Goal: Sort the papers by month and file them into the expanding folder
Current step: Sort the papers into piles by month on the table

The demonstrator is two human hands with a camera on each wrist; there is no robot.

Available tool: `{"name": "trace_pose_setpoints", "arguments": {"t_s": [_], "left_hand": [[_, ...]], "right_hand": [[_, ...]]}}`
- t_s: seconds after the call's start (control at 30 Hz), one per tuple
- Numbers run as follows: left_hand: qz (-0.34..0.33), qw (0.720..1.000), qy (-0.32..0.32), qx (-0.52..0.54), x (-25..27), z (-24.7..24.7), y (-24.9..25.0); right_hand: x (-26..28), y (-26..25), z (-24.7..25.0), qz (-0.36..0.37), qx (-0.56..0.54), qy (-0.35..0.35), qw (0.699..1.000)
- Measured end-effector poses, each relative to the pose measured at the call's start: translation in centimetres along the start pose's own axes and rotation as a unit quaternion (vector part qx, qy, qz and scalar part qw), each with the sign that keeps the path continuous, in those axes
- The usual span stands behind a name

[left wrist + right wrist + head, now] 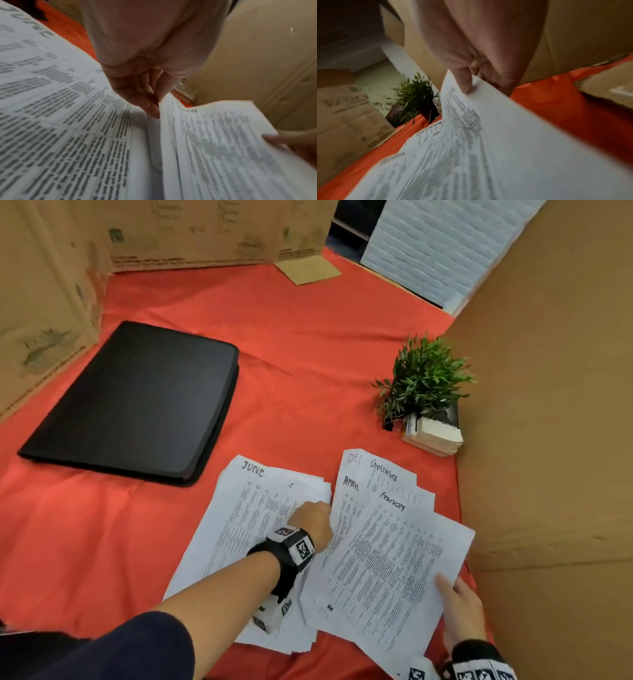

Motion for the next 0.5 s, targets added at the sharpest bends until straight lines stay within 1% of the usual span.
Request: {"name": "trace_pose_setpoints", "arguments": {"t_s": [0.1,0.17,0.27,0.33,0.37,0.4,0.47,0.5], "left_hand": [[-0.02,0.997,-0.049,-0.048,-0.1,-1.4,1.2],[-0.032,0.995,-0.072,-0.059,-0.1,-2.2,1.5],[-0.046,0.996,-0.076,-0.025,0.3,-2.1,0.7],[-0.048,0.997,-0.064,0.002,0.8,-1.2,-0.2],[-0.044,0.998,-0.043,0.008,1.2,-0.1,-0.9],[-0.037,0.999,-0.008,0.006,1.5,1.3,-1.9],[-0.006,0.995,0.095,-0.014,2.5,4.7,-4.5],[0.023,0.987,0.154,-0.031,3.2,6.5,-6.2]], "right_hand": [[0.2,0.0,-0.1,-0.01,-0.009,-0.016,1.0],[-0.1,0.7,-0.6,-0.034,0.002,-0.03,0.999],[-0.8,1.9,-2.0,-0.063,0.04,-0.057,0.996],[-1.4,2.4,-2.5,-0.069,0.078,-0.054,0.993],[-1.5,2.6,-2.7,-0.08,0.088,-0.047,0.992],[-1.7,2.8,-2.8,-0.09,0.089,-0.037,0.991],[-1.9,2.9,-3.3,-0.106,0.089,-0.027,0.99],[-1.7,2.7,-3.6,-0.104,0.091,-0.026,0.99]]}}
Point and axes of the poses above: each hand's wrist, its own x-axis away from the middle knuckle, its own z-axis out of the back of the hand, y = z × x, the point moved 6 cm from there along -x, towards the middle knuckle, and after that the axes turned 3 degrees about x, right-handed, at the moved point
